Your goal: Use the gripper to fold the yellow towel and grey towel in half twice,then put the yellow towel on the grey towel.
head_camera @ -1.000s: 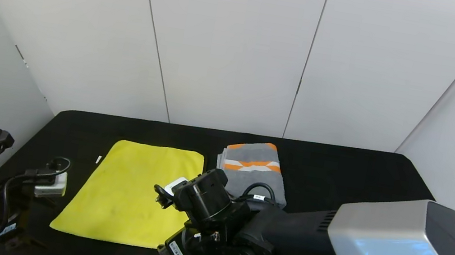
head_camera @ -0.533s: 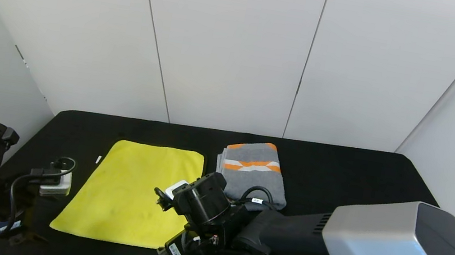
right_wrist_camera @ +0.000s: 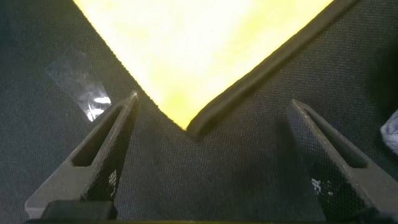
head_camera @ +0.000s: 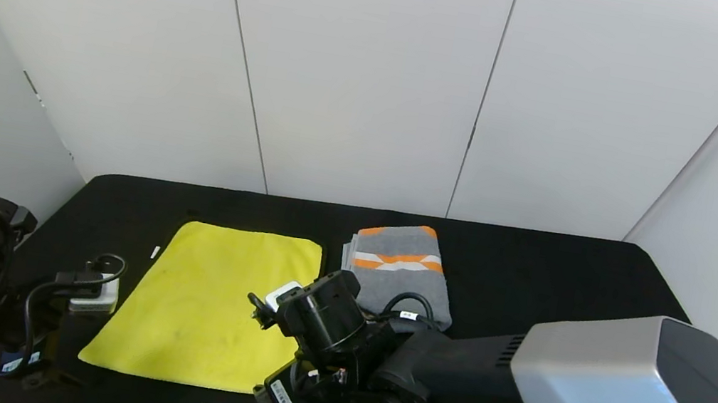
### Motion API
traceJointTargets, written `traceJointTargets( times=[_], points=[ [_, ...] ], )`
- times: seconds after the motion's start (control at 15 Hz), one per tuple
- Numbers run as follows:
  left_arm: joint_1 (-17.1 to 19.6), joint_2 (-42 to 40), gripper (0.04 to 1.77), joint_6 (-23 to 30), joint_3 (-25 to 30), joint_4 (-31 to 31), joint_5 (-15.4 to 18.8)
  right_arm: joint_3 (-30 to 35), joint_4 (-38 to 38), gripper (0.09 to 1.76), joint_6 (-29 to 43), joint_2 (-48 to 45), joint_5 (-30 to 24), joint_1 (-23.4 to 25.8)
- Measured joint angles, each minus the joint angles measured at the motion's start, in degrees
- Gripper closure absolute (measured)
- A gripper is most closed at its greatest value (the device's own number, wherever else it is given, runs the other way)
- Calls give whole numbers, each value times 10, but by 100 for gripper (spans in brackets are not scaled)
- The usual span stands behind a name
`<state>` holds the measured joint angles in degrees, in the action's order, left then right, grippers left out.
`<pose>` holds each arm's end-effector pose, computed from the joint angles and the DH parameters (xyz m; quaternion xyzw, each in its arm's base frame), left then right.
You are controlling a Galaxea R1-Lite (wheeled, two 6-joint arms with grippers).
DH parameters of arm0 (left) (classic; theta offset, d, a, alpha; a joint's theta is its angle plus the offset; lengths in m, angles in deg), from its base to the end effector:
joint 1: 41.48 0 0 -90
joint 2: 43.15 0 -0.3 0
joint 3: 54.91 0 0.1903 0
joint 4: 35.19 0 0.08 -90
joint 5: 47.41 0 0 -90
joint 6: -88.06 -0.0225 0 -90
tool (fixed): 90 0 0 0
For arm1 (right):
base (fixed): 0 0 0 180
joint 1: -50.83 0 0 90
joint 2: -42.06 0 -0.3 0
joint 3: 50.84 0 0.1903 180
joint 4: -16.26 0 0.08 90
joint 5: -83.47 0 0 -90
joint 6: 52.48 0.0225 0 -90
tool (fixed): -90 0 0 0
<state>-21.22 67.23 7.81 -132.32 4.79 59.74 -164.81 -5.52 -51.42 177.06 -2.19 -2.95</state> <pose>0.2780 0.0955 0.0806 0.3723 0.4446 -0.3462 0.7375 0.2761 0.3741 0.0742 -0.1694 0.3226 0.3864 0.8473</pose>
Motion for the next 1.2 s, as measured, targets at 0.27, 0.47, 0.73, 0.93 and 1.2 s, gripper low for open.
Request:
traceJointTargets(
  times=[0.27, 0.47, 0.73, 0.93, 1.2],
  points=[
    [-7, 5, 9, 1, 3, -1, 0, -1, 0, 14, 0, 0, 1, 2],
    [-8, 12, 9, 1, -1, -1, 0, 0, 1, 14, 0, 0, 1, 3],
    [-8, 19, 9, 2, 0, -2, -1, 0, 2, 14, 0, 0, 1, 3],
    [-8, 21, 9, 2, -2, -3, -2, 0, 2, 14, 0, 1, 1, 3],
    [-7, 23, 66, 0, -2, -3, -5, 0, 2, 14, 0, 1, 1, 2]
  ],
)
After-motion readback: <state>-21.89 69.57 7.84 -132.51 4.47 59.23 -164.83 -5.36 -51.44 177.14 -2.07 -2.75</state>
